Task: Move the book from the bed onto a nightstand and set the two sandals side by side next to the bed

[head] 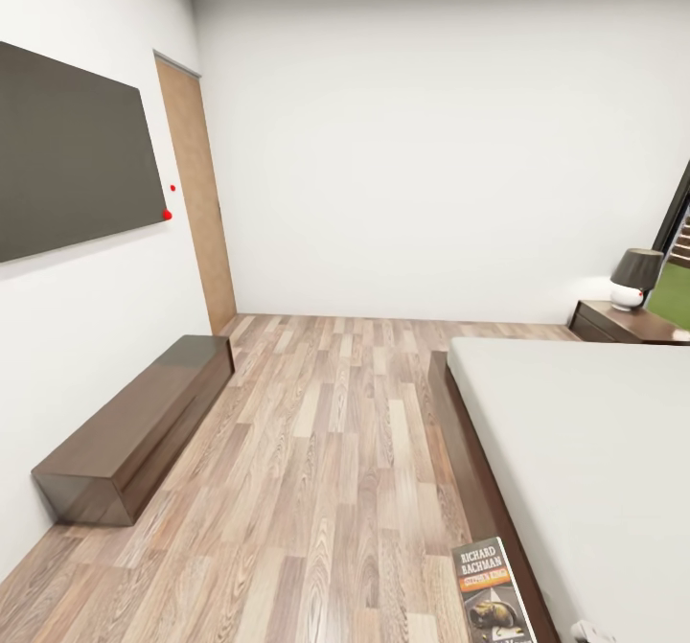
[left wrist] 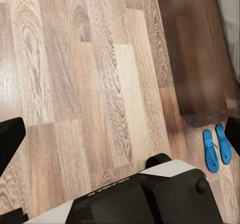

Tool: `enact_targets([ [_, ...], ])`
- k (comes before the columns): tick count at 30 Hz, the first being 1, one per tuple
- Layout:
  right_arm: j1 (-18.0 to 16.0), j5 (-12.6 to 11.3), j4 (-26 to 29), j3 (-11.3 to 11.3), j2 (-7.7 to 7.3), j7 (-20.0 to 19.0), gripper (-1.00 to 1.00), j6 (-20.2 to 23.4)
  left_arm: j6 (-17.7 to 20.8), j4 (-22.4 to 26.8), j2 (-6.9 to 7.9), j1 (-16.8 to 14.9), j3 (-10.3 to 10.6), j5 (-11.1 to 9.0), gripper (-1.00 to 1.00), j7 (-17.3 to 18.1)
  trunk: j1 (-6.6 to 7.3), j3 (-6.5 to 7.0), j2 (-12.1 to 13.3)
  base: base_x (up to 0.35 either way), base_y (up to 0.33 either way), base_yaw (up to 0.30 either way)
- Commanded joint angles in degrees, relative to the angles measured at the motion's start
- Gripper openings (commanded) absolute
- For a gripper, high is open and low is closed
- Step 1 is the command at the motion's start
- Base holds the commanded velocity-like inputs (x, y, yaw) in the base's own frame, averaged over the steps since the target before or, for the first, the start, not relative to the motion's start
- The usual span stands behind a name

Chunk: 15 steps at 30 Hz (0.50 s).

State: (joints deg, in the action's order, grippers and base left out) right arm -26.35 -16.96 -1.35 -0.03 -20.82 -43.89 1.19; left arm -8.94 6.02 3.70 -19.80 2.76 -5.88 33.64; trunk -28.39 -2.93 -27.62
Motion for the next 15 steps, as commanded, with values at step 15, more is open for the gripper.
enact_targets([
  [15, -0.1, -0.4, -0.1, -0.1, 0.25, -0.2, -1.00, 0.1, -0.1, 1.0, -1.23, -0.1, 0.3, -0.7, 1.00, 0.2, -0.03, -0.12, -0.1, 0.080, 0.000, 0.000],
])
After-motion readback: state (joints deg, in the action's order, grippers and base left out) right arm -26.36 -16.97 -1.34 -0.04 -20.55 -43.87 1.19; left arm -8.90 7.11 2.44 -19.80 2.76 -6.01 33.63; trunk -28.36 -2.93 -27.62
